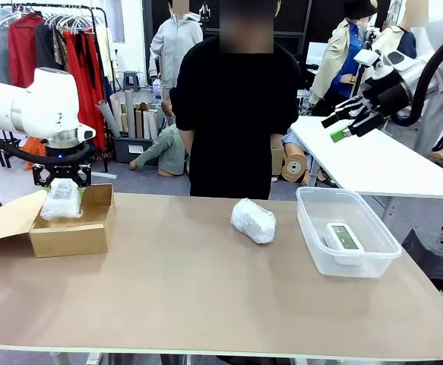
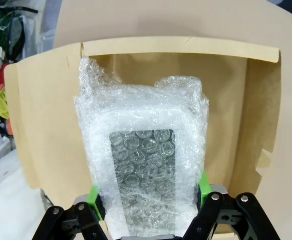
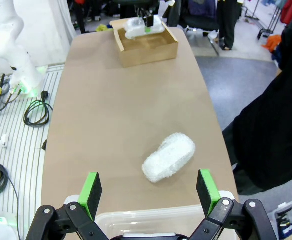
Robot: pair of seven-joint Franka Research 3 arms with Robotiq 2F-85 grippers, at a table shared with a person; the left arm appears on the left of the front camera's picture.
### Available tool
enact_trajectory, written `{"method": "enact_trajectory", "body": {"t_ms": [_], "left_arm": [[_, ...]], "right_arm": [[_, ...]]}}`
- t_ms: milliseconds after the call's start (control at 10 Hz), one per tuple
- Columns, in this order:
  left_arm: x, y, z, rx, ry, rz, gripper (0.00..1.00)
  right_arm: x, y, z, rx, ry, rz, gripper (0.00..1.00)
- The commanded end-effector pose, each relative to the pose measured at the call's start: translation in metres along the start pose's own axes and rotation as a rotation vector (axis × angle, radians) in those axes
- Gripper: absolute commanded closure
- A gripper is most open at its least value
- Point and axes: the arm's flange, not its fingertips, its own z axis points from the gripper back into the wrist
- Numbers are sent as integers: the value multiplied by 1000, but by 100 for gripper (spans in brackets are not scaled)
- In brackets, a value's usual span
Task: Separate and place wrapped and unwrapped clocks.
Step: If the picked Digital clock is wrapped, place it in the Package Box ; if not, place it in the Organizing box.
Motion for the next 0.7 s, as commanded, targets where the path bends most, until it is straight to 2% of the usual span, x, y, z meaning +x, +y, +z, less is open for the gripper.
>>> {"method": "enact_trajectory", "body": {"t_ms": [0, 300, 600], "left_arm": [[-1, 1, -2, -4, -7, 2, 100], [3, -5, -1, 80, -16, -18, 100], [8, -10, -10, 102, -14, -13, 100]], "right_arm": [[1, 1, 1, -1, 6, 5, 0], [1, 1, 1, -1, 6, 5, 0], [1, 1, 1, -1, 6, 5, 0]]}}
